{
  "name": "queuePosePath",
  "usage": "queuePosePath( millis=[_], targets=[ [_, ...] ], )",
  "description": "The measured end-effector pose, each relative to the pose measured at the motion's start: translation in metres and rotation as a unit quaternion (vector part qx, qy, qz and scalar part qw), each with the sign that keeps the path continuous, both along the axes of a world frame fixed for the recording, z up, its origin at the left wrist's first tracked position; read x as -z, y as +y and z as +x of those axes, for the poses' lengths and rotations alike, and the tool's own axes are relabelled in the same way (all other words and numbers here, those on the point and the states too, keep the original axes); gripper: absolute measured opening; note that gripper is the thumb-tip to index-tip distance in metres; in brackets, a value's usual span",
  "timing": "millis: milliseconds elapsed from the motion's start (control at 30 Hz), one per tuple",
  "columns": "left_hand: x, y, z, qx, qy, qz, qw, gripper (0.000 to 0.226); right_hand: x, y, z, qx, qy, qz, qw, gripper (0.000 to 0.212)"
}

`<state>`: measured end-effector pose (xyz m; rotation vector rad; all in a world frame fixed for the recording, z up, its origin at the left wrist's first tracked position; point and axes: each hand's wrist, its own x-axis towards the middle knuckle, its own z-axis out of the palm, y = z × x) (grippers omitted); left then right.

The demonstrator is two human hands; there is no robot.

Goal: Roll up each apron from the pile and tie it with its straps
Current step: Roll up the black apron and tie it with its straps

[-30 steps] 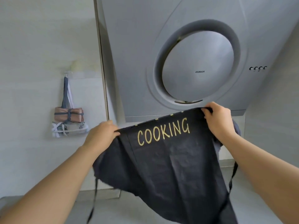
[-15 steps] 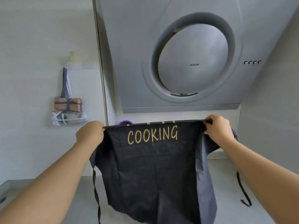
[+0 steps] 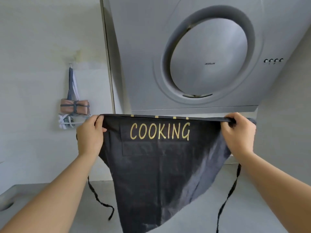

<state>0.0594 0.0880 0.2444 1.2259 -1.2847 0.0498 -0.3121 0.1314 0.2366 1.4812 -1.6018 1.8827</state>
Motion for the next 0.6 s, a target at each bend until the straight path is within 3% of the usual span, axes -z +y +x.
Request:
queuePosePath(
  millis=[100,200,267,333,400,433,500,600],
  targets=[
    [-0.002,0.001,0.005,-0.063,-0.074,-0.12,0.988,0.024,-0.001,-0.004,0.008,0.028,-0.018,-0.068,0.997,0.018],
    [-0.003,-0.008,0.013,-0.074,-0.104,-0.134,0.983,0.023,-0.005,-0.016,0.013,0.05,-0.014,-0.083,0.995,0.013],
    [0.005,-0.025,0.024,-0.064,-0.143,-0.067,0.985,0.025,-0.002,-0.03,0.014,0.049,0.006,-0.034,0.998,0.013],
    [0.017,-0.047,0.039,-0.033,-0.183,0.092,0.978,0.027,0.009,-0.049,0.01,0.052,0.056,0.092,0.993,0.016],
    [0.026,-0.065,0.048,0.011,-0.213,0.267,0.94,0.029,0.02,-0.07,0.004,0.057,0.099,0.277,0.954,0.021],
    [0.027,-0.07,0.049,0.025,-0.226,0.311,0.923,0.029,0.023,-0.077,0.002,0.057,0.107,0.35,0.929,0.024],
    [0.026,-0.077,0.047,0.03,-0.221,0.301,0.927,0.029,0.025,-0.087,-0.002,0.047,0.113,0.409,0.904,0.027],
    [0.021,-0.073,0.044,-0.003,-0.186,0.176,0.967,0.029,0.018,-0.085,-0.002,0.024,0.086,0.332,0.939,0.029]
  ],
)
